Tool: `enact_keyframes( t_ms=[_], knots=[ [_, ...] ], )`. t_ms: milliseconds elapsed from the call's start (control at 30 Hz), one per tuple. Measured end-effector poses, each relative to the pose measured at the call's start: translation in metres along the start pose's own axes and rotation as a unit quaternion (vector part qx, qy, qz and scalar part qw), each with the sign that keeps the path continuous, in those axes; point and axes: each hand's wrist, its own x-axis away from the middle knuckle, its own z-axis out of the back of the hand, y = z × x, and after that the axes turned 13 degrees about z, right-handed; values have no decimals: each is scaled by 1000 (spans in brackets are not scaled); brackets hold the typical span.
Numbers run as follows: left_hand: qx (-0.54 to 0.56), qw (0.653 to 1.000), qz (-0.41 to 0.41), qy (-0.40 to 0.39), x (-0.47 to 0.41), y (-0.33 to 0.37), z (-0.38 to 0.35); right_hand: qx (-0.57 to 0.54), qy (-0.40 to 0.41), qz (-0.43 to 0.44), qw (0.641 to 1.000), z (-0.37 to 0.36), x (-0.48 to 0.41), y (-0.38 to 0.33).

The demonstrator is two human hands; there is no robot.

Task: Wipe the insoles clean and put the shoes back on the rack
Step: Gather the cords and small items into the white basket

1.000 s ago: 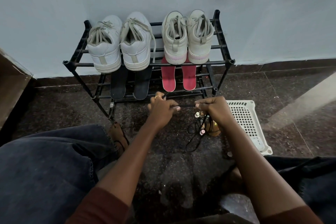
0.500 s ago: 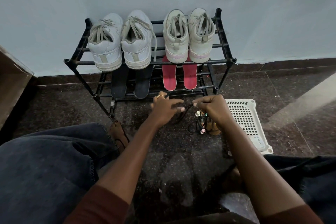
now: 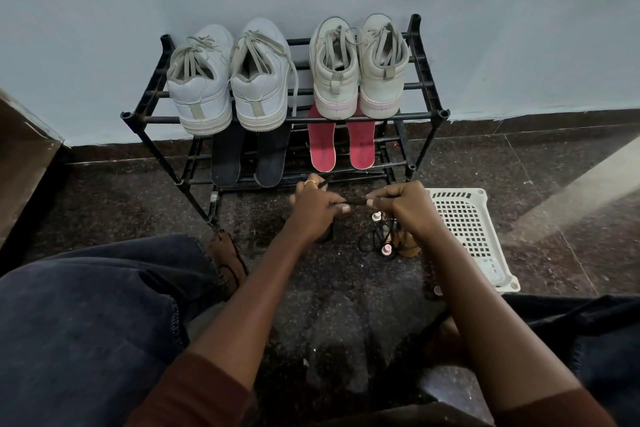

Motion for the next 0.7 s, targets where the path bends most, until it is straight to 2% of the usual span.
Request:
enact_keyframes(
  t_ms=[267, 700],
  knots=[
    [-5, 999, 43, 0, -5, -16, 9, -15, 29, -6, 999, 12, -3, 5],
    [27, 996, -64, -61, 12, 11, -8, 13, -26, 16, 999, -8, 1, -2]
  ],
)
